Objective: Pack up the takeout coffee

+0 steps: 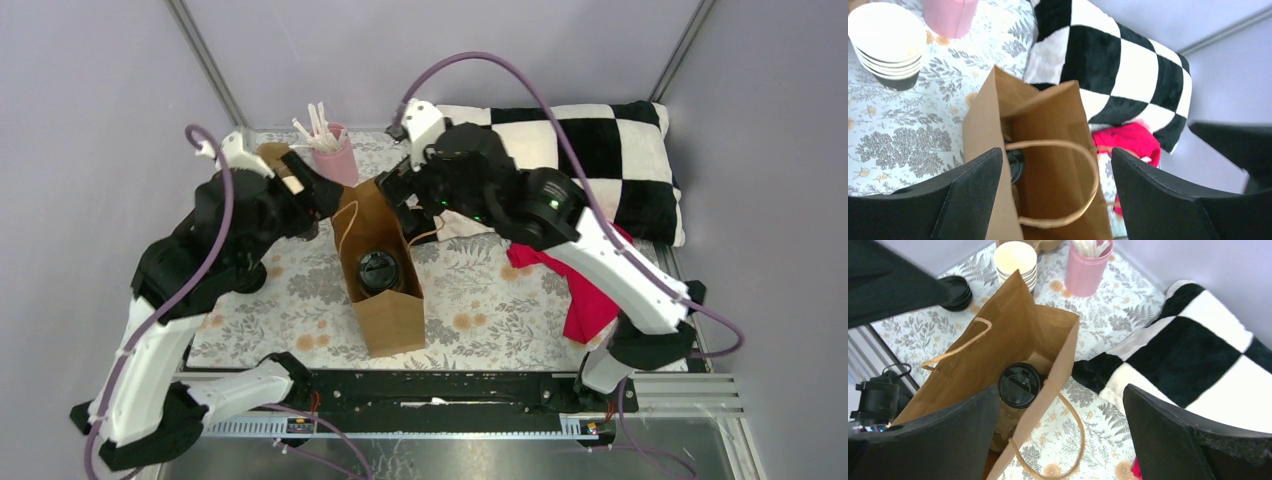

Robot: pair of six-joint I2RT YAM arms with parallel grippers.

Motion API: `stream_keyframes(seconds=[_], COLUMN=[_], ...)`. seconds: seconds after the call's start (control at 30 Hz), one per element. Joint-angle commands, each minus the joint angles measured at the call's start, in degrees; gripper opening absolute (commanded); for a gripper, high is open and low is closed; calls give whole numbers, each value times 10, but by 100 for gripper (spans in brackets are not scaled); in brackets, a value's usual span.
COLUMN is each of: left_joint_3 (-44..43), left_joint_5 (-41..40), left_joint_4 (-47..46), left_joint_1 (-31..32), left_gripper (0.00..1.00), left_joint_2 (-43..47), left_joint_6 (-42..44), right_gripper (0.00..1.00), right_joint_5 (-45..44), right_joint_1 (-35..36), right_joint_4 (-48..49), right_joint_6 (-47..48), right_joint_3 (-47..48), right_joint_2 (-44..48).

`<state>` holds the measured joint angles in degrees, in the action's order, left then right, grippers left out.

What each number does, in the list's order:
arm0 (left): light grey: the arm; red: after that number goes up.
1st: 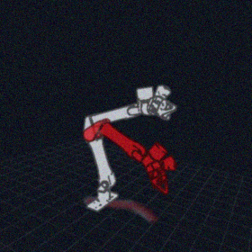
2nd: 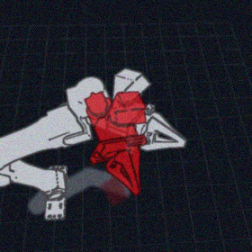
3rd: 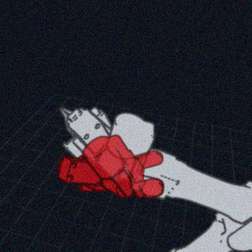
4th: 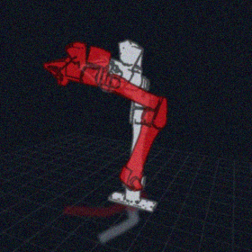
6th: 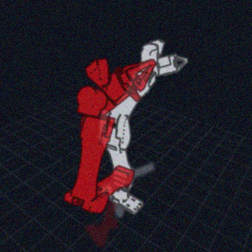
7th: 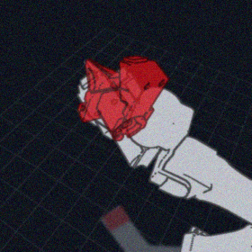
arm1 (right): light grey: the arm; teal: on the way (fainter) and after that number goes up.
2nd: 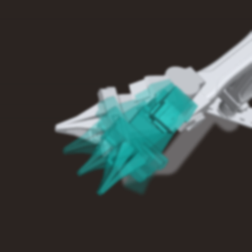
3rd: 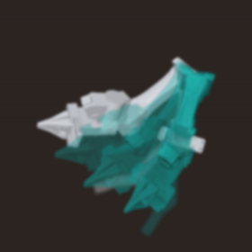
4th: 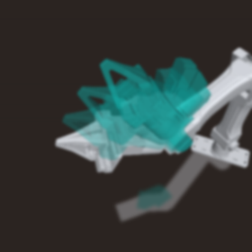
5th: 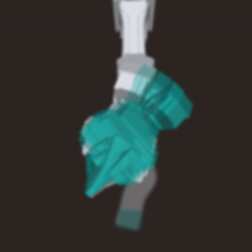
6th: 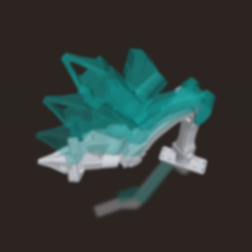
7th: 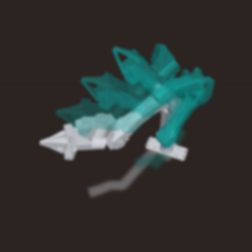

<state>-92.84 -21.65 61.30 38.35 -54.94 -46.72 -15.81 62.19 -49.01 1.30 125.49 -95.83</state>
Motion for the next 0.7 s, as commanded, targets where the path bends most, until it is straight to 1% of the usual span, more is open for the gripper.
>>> stream_keyframes(seconds=[0.0, 0.07, 0.13, 0.23, 0.27, 0.3, 0.4, 0.43, 0.57, 0.67], left_joint_3=[-91, -129, -153, -141, -136, -133, -131, -130, -125, -106], left_joint_5=[-79, -56, 13, 114, 135, 155, 178, 182, 183, 181], left_joint_4=[38, 31, 36, 31, 25, 16, -11, -18, -25, -42], left_joint_1=[-5, -36, -101, -204, -237, -254, -275, -278, -286, -290], left_gripper=[86, 87, 87, 86, 85, 83, 81, 81, 81, 81], left_joint_2=[-84, -125, -161, -191, -201, -210, -232, -237, -248, -248], left_joint_6=[17, 50, 71, 89, 93, 98, 106, 108, 114, 116], right_gripper=[100, 100, 100, 100, 100, 100, 100, 100, 100, 100], right_joint_5=[-60, -79, -80, -83, -72, -42, 99, 129, 149, 156], right_joint_1=[3, 2, 1, -2, -8, -16, -36, -37, -41, -55], right_joint_4=[70, 66, 45, 23, 24, 27, 19, 7, -11, 14], right_joint_6=[15, 15, 16, 1, -7, -17, -41, -50, -82, -95], right_joint_3=[-59, -77, -77, -88, -94, -98, -90, -82, -87, -116], right_joint_2=[75, 88, 90, 96, 101, 105, 96, 86, 61, 58])
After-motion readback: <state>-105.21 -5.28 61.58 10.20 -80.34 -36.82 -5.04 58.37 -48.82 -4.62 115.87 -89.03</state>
